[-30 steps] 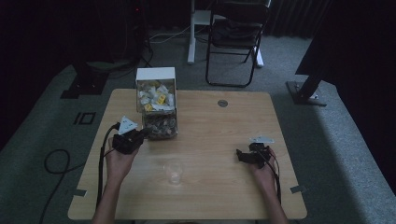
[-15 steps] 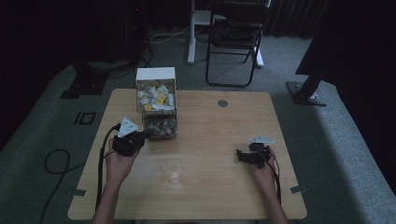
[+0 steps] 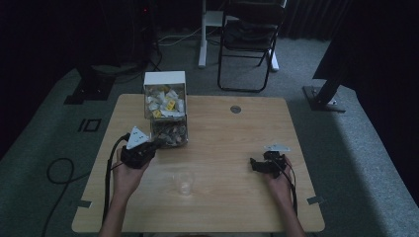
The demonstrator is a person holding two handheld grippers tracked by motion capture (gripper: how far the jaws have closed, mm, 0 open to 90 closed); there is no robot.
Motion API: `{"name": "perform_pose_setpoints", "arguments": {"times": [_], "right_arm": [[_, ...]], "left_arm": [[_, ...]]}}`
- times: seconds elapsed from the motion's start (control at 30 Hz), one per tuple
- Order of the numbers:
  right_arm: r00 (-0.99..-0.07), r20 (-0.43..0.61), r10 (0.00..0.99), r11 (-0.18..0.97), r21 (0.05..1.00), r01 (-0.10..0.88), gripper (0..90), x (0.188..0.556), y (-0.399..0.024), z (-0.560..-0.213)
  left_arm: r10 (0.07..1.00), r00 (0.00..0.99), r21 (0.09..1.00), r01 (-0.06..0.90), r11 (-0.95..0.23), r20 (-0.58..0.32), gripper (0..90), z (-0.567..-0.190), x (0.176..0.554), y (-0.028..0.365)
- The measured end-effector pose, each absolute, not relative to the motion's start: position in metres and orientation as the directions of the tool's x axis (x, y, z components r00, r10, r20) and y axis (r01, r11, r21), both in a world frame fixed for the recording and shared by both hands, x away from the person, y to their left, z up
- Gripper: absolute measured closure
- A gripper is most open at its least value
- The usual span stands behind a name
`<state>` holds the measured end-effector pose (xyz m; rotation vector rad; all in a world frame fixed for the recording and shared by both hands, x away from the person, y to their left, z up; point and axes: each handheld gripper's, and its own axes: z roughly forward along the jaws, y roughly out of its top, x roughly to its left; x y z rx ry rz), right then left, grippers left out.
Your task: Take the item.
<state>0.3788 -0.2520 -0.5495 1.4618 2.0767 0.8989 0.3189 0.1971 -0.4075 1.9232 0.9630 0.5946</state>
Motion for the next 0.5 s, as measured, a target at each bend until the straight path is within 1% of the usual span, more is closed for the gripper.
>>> {"name": "perform_pose_setpoints", "arguments": {"times": [0.5], "right_arm": [[-0.341,0.011,0.94,0.228,0.724,0.651,13.3,0.379,-0.252,-0.55]], "left_arm": [[0.786,0.617,0.865,0.373,-0.337,0.04,90.0,-0.404,0.305,0.189]]}}
